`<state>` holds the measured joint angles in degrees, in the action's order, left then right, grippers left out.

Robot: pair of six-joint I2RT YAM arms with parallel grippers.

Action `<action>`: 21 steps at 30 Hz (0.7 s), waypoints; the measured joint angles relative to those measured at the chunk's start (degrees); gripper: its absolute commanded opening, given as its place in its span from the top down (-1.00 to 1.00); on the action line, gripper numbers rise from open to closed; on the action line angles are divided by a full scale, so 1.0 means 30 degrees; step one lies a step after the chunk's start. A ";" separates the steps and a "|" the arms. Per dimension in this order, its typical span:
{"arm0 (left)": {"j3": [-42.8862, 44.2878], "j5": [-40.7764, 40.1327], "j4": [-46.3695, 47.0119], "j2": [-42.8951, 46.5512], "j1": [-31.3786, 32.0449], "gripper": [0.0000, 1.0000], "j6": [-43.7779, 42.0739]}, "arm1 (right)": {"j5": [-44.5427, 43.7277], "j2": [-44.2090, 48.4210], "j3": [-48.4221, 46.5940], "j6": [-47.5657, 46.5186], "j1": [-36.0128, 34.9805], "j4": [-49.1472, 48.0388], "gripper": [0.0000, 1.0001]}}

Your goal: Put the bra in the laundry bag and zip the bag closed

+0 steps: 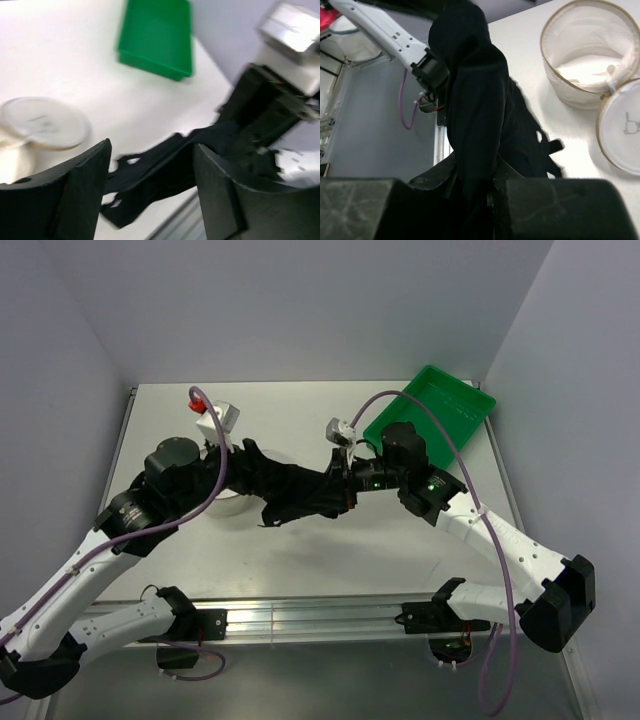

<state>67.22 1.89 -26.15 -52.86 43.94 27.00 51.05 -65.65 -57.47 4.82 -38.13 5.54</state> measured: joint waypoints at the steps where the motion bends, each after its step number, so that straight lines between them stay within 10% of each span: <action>1: 0.0182 -0.0867 -0.0590 0.0087 -0.0109 -0.48 -0.0066 | -0.0102 0.0000 0.0058 0.0073 0.0051 -0.0066 0.88; 12: -0.3512 -0.3628 -0.2812 0.0619 -0.9457 -0.14 0.0860 | -0.1479 -0.0342 0.0160 0.1967 0.0925 -0.1355 1.00; 21: -0.8444 -0.5967 -0.2608 0.3993 -1.1635 -0.15 0.4044 | -0.4240 -0.3147 -0.4051 0.4073 0.0313 -0.3286 1.00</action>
<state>41.89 -16.01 -33.98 -40.88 9.04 39.13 38.33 -75.09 -69.63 17.04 -37.19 -4.32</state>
